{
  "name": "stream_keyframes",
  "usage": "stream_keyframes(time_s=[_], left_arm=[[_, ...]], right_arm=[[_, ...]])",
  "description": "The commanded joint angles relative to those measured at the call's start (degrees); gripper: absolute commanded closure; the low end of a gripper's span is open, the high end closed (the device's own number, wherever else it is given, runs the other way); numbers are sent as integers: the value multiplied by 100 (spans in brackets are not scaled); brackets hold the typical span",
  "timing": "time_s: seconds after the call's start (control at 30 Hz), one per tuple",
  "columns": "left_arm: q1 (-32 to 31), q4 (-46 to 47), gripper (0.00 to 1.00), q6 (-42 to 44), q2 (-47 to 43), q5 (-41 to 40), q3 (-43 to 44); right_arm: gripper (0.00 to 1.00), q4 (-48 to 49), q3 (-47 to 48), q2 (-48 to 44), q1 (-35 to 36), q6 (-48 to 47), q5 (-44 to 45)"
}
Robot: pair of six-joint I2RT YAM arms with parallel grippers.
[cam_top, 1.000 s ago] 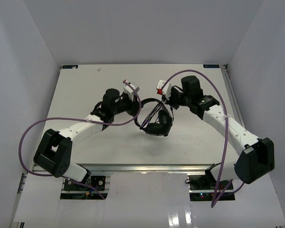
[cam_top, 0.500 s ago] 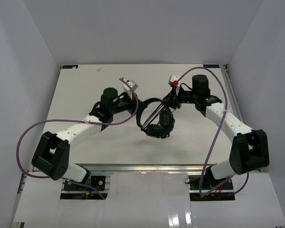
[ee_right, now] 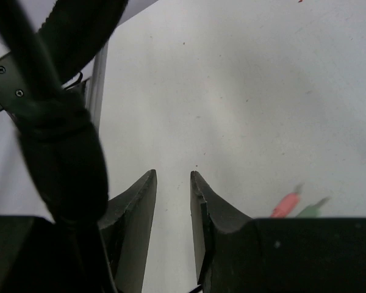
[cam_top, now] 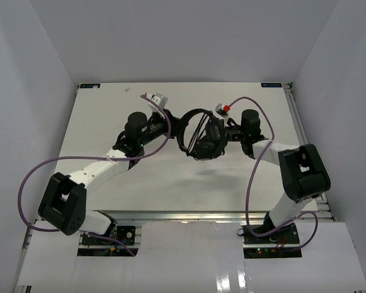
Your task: Wrap the headphones
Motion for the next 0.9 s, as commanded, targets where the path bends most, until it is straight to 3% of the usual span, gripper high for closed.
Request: stream_keyframes(time_s=[0.0,0.17,0.33,0.5,0.73,0.87], left_arm=[[-22,924,100,-1142,-85,-1599,-128],[-22,954,100,-2237,337,-2905,-281],[-22,-211,100,-3322,899,-4071,175],[-22,-1657,100,-4362,1729,-4581,955],[-22,-3037,100,-4901,2713,-4885,1981],[-23,-4443,100,-4852,3388,-5119,2914]], right_arm=[[67,2357,-152,525,-20,1920,-123],[92,3346,-72,1261,-17,3016,-9],[92,3984,119,2073,-12,3833,121],[92,4488,227,2690,67,4341,193],[92,4826,315,3240,252,4780,297],[92,4712,317,3339,269,4750,348]])
